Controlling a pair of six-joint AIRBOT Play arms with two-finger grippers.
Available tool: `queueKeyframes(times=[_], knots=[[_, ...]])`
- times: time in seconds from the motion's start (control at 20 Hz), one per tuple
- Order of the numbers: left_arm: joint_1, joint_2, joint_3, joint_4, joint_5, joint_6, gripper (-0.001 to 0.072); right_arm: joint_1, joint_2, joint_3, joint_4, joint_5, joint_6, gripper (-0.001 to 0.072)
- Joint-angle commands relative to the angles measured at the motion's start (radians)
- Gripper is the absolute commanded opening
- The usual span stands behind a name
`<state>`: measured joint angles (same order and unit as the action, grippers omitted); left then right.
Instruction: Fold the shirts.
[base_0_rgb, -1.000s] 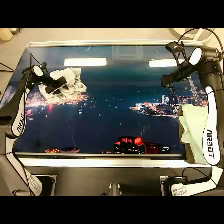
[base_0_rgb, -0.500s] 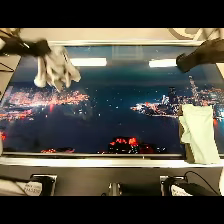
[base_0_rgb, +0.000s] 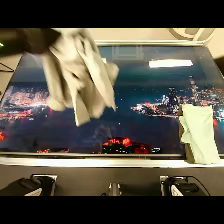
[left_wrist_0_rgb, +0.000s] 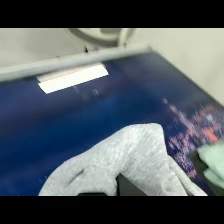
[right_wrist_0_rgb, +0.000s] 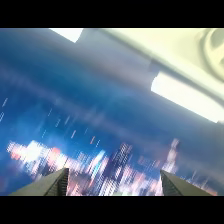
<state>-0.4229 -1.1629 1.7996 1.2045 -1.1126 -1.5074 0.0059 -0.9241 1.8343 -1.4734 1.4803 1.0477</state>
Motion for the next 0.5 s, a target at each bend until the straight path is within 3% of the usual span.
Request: queueKeyframes(times=[0.0,0.2,0.25,0.3,0.45], knots=[[-0.129,-0.052,-0.21,-0.001,0.006,-0.038,0.0026,0.0,-0.014,-0.002,-0.005,0.237,0.008,0.059],[-0.251,-0.286,-0.392,-0.043,0.004,-0.037,0.0031,0.0,-0.164,-0.002,-0.003,0.283,0.014,0.0614],[-0.27,-0.357,-0.39,-0.077,-0.006,-0.037,0.0257,0.0,-0.212,-0.002,-0.003,0.278,0.013,0.0612],[-0.274,-0.408,-0.371,-0.106,-0.038,-0.038,0.0691,0.0,-0.257,-0.002,-0.001,0.275,0.013,0.0611],[-0.19,-0.421,-0.262,-0.016,-0.151,-0.04,0.0689,0.0,-0.397,-0.002,0.044,0.275,0.009,0.0608]])
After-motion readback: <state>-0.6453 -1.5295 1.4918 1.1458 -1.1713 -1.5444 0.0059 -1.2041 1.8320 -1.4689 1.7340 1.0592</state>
